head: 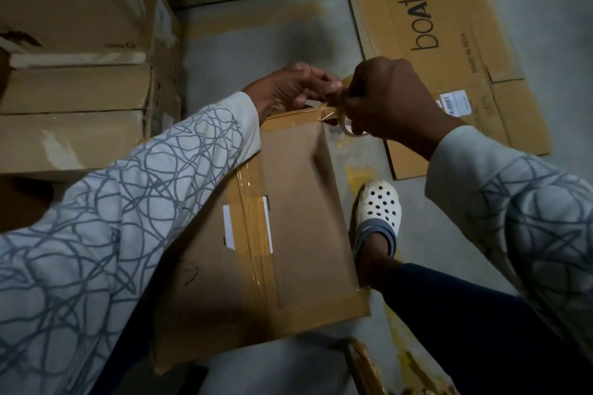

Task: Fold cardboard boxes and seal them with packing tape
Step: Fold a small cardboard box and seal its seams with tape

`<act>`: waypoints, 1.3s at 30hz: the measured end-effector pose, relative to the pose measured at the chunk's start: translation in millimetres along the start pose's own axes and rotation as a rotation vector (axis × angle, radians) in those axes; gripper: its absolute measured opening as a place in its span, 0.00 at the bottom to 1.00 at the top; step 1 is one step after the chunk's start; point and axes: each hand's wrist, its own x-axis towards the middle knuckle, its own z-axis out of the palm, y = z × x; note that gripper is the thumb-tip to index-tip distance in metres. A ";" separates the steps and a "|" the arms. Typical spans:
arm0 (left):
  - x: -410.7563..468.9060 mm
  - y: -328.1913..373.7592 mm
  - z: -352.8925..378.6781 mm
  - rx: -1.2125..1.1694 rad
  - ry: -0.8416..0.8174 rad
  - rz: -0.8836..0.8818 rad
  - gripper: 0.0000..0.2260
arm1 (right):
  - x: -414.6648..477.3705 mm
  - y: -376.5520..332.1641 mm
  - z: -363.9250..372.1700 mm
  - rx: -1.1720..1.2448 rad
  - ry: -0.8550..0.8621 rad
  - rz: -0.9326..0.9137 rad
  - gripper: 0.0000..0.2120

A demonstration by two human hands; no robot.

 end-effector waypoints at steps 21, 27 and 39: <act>-14.3 11.1 6.4 0.049 0.084 0.070 0.03 | -11.2 -12.7 -52.7 0.063 -0.126 0.214 0.27; -11.5 8.0 4.1 -0.007 0.101 0.056 0.02 | 1.8 2.3 -10.7 1.162 -0.095 0.681 0.17; -74.1 3.0 38.1 0.782 0.607 0.158 0.12 | -0.9 -9.5 4.9 1.338 0.147 0.776 0.14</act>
